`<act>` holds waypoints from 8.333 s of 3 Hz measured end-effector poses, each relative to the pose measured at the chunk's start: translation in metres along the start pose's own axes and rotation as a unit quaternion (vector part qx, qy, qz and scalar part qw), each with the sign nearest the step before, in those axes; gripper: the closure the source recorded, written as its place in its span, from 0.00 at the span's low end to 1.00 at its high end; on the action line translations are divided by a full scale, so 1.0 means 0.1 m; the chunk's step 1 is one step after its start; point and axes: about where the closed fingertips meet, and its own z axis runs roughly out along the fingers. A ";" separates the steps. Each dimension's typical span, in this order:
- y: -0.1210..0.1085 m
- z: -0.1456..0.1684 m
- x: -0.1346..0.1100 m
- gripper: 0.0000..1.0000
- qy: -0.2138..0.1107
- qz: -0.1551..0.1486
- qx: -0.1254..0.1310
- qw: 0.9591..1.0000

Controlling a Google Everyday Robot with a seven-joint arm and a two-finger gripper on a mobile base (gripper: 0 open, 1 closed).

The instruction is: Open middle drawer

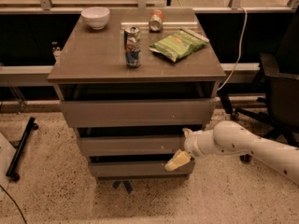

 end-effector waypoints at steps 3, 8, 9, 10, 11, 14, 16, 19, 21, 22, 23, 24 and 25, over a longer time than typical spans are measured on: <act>-0.49 0.79 0.24 0.00 -0.007 0.039 -0.041 0.998; 0.14 0.43 0.59 0.47 0.080 0.027 -0.072 0.994; 0.04 0.46 0.53 0.24 0.075 0.020 -0.061 0.995; 0.02 0.46 0.52 0.02 0.075 0.018 -0.059 0.995; 0.00 0.43 0.24 0.00 0.068 -0.026 -0.044 0.996; -0.33 0.82 0.29 0.00 0.068 -0.028 -0.054 0.996; -0.42 0.86 0.55 0.37 0.077 0.009 -0.053 0.996; -0.41 0.80 0.48 0.34 0.077 0.010 -0.053 0.996; -0.37 0.89 0.38 0.00 0.084 -0.022 -0.061 0.994; -0.31 0.97 0.46 0.00 0.103 -0.031 -0.071 0.992; -0.24 0.96 0.60 0.00 0.125 -0.029 -0.076 0.989; -0.10 0.82 0.74 0.00 0.143 -0.016 -0.079 0.986; 0.18 0.58 0.90 0.18 0.151 0.010 -0.090 0.984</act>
Offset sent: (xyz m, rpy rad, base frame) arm 0.0598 -0.0073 -0.0698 0.0679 0.0851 -0.0333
